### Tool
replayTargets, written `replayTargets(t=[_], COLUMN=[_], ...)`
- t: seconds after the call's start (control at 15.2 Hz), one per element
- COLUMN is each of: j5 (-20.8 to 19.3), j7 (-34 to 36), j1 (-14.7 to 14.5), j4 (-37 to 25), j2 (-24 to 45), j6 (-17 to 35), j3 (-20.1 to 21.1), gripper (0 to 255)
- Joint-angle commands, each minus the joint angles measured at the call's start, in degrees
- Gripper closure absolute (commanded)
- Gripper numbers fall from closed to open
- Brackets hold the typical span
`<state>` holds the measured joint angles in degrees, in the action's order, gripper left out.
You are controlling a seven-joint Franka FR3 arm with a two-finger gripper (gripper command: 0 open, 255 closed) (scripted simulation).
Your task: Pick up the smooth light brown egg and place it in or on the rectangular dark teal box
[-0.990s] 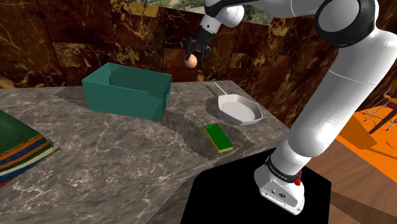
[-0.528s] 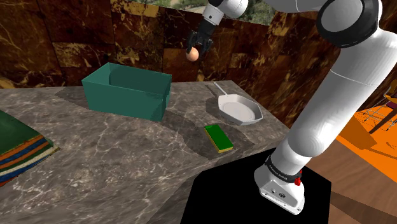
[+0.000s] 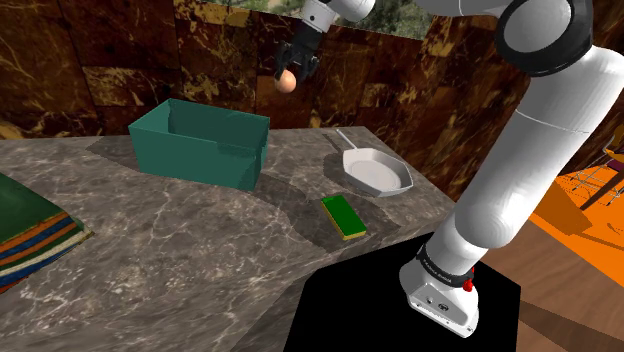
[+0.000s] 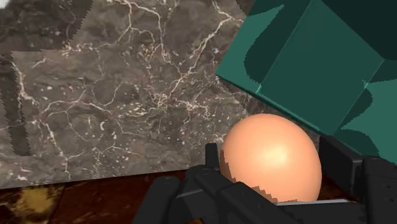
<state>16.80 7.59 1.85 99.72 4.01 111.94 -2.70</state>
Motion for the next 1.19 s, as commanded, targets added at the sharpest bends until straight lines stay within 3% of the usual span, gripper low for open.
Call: replayTargets(t=[0.0,0.46,1.06,1.12], j5=[-0.43,-2.60,-6.82,-6.74], j7=[2.69,11.95,23.64,23.49], j1=[-1.40,-6.38,-13.51,-13.53], j4=[-0.80,-6.90,-21.45,-20.59], j2=[0.72,5.62,16.20,16.13], j6=[0.68,1.77,0.15,0.93], j3=[1.18,4.84,8.10,8.07], gripper=[255,255,255,255])
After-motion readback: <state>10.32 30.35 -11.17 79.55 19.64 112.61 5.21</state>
